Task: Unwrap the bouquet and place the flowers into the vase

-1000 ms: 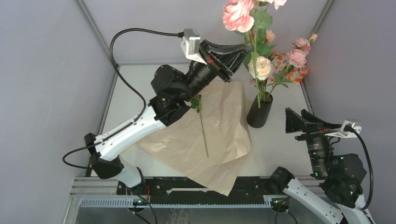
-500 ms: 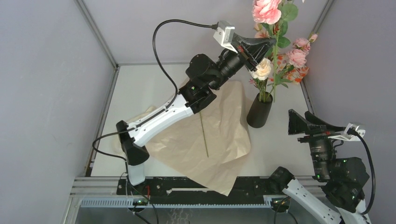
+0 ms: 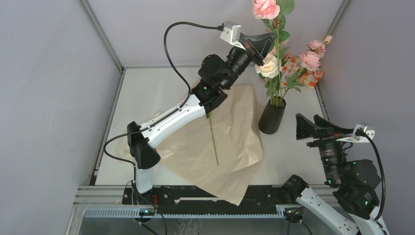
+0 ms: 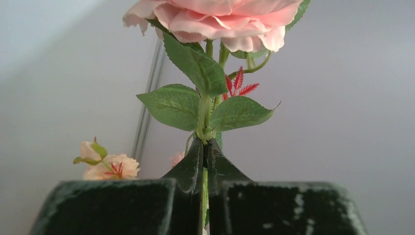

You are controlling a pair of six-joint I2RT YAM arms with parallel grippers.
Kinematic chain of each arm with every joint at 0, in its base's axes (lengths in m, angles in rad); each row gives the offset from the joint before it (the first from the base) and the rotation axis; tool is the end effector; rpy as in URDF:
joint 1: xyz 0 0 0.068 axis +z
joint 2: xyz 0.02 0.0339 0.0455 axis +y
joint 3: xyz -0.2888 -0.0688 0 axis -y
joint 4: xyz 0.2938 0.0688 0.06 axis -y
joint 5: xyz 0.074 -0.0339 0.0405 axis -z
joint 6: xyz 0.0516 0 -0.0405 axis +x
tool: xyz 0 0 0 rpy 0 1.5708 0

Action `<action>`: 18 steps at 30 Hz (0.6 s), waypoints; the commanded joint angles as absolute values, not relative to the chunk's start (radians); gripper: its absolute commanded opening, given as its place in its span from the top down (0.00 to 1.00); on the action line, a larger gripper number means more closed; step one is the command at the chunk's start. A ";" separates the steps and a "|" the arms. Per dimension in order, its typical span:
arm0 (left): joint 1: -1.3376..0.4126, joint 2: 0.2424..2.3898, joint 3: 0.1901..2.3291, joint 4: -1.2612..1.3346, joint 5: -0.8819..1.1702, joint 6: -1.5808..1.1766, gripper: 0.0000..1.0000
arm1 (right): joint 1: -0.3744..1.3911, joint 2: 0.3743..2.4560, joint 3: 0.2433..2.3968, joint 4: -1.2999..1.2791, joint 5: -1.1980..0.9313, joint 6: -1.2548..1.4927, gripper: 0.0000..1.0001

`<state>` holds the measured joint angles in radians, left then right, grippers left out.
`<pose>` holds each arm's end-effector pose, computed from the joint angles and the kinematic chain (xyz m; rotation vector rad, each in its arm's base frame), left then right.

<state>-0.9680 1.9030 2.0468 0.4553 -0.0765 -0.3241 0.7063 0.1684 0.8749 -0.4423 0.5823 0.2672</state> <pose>0.2867 -0.4096 0.5587 0.2558 1.0035 -1.1460 0.0434 -0.0003 0.4288 0.2088 1.3483 0.4399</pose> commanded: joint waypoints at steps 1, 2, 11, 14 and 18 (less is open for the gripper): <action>-0.964 1.926 2.011 0.548 -0.115 -0.296 1.00 | 0.697 0.195 0.905 -0.420 0.561 0.267 0.09; -0.963 1.930 2.004 0.552 -0.120 -0.299 1.00 | 0.696 0.197 0.905 -0.419 0.560 0.266 0.09; -0.966 1.958 1.942 0.582 -0.114 -0.320 1.00 | 0.695 0.204 0.901 -0.407 0.545 0.259 0.09; -0.973 1.965 1.917 0.591 -0.122 -0.307 1.00 | 0.695 0.197 0.896 -0.407 0.546 0.259 0.09; -0.982 1.973 1.895 0.586 -0.132 -0.298 1.00 | 0.695 0.192 0.891 -0.408 0.545 0.260 0.09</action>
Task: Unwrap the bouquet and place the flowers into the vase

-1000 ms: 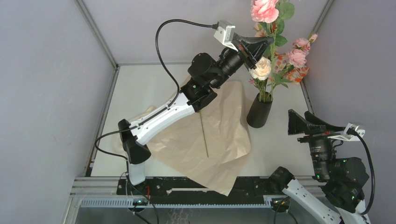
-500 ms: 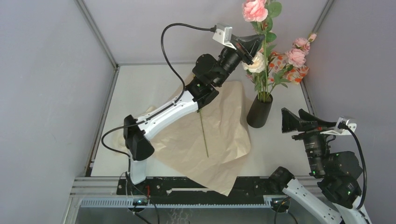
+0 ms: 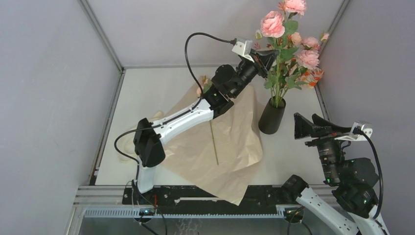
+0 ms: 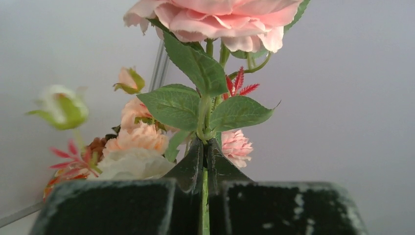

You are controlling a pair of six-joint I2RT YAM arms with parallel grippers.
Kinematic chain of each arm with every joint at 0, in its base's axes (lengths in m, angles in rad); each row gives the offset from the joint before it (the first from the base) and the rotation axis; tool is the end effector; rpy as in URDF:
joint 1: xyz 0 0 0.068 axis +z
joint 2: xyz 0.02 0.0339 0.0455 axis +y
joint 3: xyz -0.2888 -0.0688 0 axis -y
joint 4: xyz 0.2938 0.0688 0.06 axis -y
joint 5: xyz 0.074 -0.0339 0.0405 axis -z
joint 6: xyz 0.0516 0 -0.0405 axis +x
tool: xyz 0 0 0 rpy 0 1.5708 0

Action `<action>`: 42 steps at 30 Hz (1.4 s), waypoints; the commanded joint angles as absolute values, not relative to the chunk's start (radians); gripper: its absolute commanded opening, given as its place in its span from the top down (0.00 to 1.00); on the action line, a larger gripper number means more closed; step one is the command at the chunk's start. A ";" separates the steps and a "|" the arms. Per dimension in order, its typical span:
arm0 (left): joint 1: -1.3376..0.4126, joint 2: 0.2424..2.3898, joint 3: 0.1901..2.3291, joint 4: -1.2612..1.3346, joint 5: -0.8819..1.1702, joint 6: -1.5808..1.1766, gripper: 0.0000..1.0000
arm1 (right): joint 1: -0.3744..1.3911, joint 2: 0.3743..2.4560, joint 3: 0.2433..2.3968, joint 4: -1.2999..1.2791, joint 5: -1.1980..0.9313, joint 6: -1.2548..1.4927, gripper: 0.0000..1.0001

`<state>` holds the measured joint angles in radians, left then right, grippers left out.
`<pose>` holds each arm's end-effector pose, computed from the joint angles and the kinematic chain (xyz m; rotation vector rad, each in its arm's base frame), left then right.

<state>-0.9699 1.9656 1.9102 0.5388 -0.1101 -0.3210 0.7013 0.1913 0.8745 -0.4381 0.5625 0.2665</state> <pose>0.3092 -0.4411 0.4820 0.2674 1.1241 -1.0945 0.0488 0.0052 0.4290 0.1882 1.3648 0.4396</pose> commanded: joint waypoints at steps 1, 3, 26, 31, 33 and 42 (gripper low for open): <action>-0.985 1.974 1.891 0.581 -0.132 -0.298 1.00 | 0.695 0.193 0.889 -0.406 0.542 0.259 0.09; -0.992 1.973 1.876 0.579 -0.136 -0.298 0.99 | 0.695 0.195 0.886 -0.404 0.542 0.261 0.09; -1.039 1.770 1.538 0.592 -0.181 -0.309 0.31 | 0.693 0.228 0.873 -0.383 0.482 0.296 0.08; -1.041 1.671 1.456 0.593 -0.214 -0.300 0.30 | 0.693 0.244 0.873 -0.346 0.453 0.277 0.08; -1.044 1.617 1.414 0.591 -0.231 -0.289 0.30 | 0.693 0.257 0.876 -0.329 0.433 0.272 0.08; -1.046 1.247 1.204 0.502 -0.475 -0.205 0.29 | 0.708 0.560 1.042 -0.293 0.170 0.277 0.10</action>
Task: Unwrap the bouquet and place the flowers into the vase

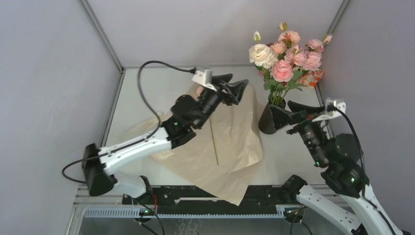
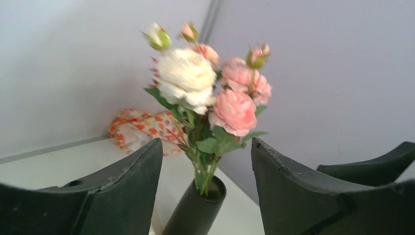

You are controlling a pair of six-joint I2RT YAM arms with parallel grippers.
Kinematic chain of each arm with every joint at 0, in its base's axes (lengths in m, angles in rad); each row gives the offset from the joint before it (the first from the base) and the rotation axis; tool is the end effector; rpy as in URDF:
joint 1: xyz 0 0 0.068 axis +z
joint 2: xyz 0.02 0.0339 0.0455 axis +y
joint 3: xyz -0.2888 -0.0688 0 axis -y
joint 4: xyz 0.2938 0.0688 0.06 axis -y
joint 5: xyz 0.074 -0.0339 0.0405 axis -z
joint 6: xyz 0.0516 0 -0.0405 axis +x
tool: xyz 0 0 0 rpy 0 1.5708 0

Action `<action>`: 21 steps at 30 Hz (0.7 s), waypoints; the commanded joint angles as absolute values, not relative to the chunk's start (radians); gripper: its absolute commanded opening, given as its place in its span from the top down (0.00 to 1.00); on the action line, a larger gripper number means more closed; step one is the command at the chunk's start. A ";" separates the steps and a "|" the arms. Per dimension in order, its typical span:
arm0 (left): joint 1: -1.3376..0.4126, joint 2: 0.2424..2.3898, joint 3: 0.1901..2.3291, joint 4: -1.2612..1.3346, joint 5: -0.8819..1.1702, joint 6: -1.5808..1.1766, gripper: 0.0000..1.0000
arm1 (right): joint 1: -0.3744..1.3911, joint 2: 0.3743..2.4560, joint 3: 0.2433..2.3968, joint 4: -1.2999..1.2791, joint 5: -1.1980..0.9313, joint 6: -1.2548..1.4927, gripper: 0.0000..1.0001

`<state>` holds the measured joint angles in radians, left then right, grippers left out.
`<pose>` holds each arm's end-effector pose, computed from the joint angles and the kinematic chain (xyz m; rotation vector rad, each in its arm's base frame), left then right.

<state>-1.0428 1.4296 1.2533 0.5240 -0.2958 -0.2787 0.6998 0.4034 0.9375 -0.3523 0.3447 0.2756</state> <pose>0.2120 -0.3337 0.4490 0.2230 1.2783 -0.9615 0.0856 0.0493 0.4502 -0.0086 1.4237 0.5697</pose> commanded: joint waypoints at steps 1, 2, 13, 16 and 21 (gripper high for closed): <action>-1.046 1.206 1.193 0.468 -0.536 -0.194 0.28 | 0.725 0.606 1.067 -0.287 0.147 0.273 0.10; -1.046 1.164 1.187 0.427 -0.601 -0.187 0.28 | 0.758 0.657 1.095 -0.283 0.137 0.258 0.10; -1.026 0.745 1.007 0.157 -1.223 -0.188 0.24 | 0.988 1.279 1.432 -0.450 0.155 0.267 0.15; -1.011 0.642 0.962 0.135 -1.270 -0.190 0.24 | 0.988 1.477 1.561 -0.558 0.136 0.294 0.22; -0.985 0.560 0.932 0.043 -1.285 -0.238 0.22 | 0.970 1.753 1.778 -0.691 0.111 0.303 0.24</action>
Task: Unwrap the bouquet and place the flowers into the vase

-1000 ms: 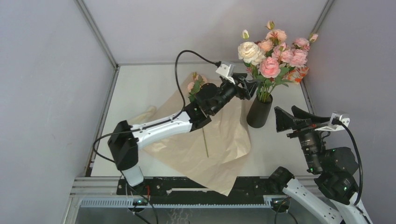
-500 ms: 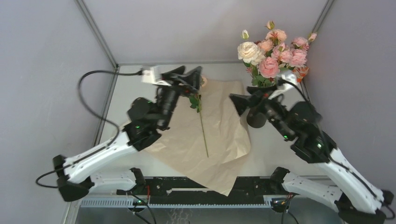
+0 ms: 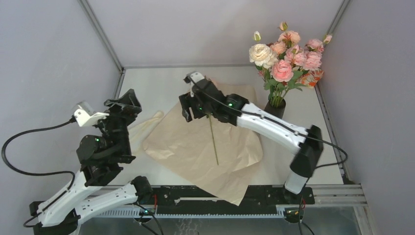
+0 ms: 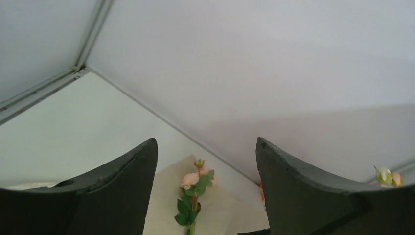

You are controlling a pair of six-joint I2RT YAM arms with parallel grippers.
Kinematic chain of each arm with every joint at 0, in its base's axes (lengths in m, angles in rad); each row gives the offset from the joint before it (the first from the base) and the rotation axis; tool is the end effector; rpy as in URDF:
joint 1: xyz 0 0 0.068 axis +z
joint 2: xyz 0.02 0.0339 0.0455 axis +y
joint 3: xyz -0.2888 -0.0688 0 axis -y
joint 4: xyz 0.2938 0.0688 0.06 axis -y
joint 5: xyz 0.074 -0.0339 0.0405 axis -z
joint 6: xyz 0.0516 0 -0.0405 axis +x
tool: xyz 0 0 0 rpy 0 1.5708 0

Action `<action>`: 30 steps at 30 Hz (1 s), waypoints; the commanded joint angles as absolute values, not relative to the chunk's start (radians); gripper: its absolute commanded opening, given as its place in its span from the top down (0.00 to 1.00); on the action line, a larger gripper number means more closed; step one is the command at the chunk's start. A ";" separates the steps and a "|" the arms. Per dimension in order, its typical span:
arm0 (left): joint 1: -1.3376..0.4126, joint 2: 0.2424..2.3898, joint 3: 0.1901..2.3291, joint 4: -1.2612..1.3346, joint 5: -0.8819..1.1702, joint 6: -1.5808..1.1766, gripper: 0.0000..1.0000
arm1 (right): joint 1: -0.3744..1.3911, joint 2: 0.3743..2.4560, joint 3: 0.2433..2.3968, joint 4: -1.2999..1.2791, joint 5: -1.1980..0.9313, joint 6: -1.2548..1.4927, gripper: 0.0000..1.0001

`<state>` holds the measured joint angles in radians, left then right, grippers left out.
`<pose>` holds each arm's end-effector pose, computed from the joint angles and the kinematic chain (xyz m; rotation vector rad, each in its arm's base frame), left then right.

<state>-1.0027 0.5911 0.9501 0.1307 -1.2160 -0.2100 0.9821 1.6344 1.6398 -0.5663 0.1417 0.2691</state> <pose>0.1028 -0.0712 0.4771 -0.6320 1.2667 -0.3491 0.2491 0.3600 0.3968 -0.6809 2.0735 0.5804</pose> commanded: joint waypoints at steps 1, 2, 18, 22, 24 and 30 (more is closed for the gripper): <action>-0.983 0.555 0.933 0.014 -1.281 -0.261 0.21 | 0.957 1.805 1.816 -0.707 0.107 0.309 0.24; -0.982 0.555 0.935 -0.038 -1.278 -0.286 0.21 | 0.942 1.853 1.858 -0.722 0.096 0.317 0.24; -0.961 0.536 0.933 -0.256 -1.260 -0.385 0.15 | 0.708 2.315 2.225 -0.866 0.063 0.386 0.28; -0.951 0.555 0.935 -0.259 -1.247 -0.383 0.14 | 0.672 2.375 2.244 -0.878 0.064 0.391 0.28; -0.944 0.569 0.931 -0.264 -1.234 -0.391 0.14 | 0.657 2.393 2.244 -0.875 0.055 0.388 0.28; -0.925 0.614 0.935 -0.303 -1.180 -0.441 0.13 | 0.637 2.446 2.265 -0.872 0.036 0.374 0.33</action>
